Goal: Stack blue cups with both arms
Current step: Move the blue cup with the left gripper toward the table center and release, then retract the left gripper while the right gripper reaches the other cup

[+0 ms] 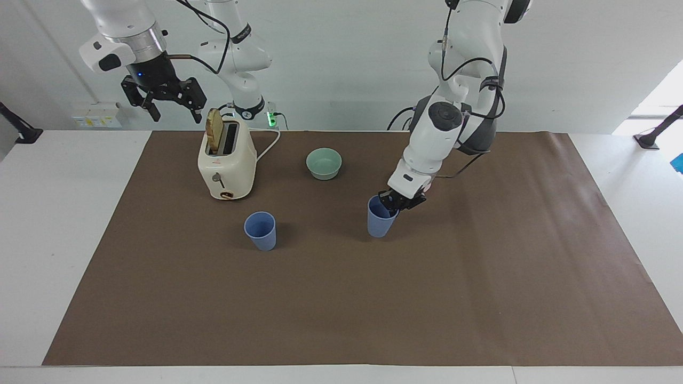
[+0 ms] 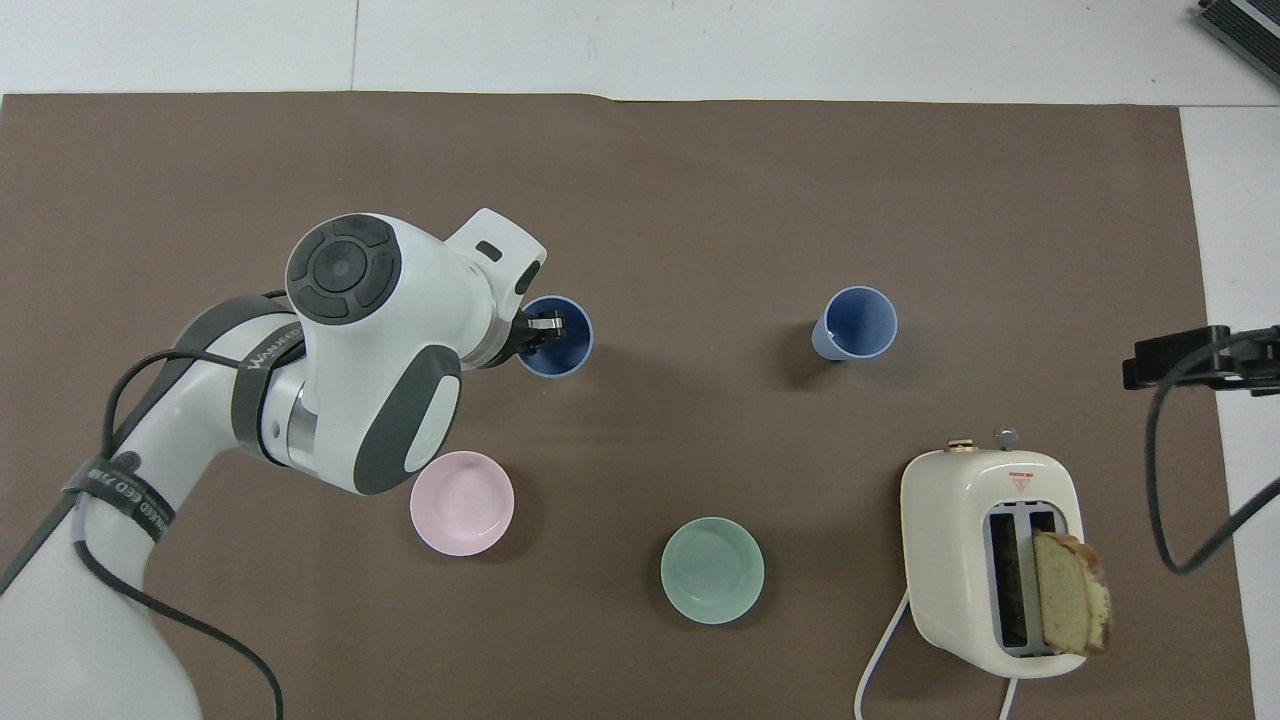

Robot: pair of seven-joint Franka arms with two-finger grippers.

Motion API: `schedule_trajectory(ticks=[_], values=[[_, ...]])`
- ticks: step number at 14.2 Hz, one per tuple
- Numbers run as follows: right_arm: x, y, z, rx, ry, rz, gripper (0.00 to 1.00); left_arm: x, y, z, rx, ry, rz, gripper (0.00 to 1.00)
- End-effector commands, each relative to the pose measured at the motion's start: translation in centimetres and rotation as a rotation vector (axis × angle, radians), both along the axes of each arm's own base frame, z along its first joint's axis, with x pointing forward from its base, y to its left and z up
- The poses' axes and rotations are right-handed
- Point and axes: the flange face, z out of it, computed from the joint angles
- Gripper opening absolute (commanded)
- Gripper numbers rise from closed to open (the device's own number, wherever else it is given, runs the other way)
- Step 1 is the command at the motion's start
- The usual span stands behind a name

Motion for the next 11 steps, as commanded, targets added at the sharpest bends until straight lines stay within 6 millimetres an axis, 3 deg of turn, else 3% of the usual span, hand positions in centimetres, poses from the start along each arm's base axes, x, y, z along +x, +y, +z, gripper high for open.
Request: schedule_trajectory(ticks=[1, 6, 7, 8, 9, 11], values=[[-0.75, -0.41, -0.04, 0.006, -0.004, 0.008, 1.0, 0.18, -0.43, -0.48, -0.014, -0.004, 0.02, 0.0], [-1.0, -0.34, -0.01, 0.007, -0.004, 0.01, 1.0, -0.04, -0.73, -1.06, -0.016, -0.006, 0.012, 0.0], [-1.0, -0.42, -0.01, 0.007, -0.004, 0.009, 1.0, -0.02, -0.74, -0.89, -0.017, -0.008, 0.011, 0.27], [-1.0, -0.42, -0.01, 0.007, -0.004, 0.009, 1.0, 0.04, -0.66, -0.99, -0.016, -0.007, 0.012, 0.65], [-1.0, -0.42, -0.01, 0.007, -0.004, 0.009, 1.0, 0.06, -0.67, -0.97, -0.017, -0.008, 0.013, 0.88], [-1.0, -0.4, 0.0, 0.009, -0.004, 0.009, 1.0, 0.09, -0.58, -0.99, -0.016, -0.006, 0.018, 0.9]])
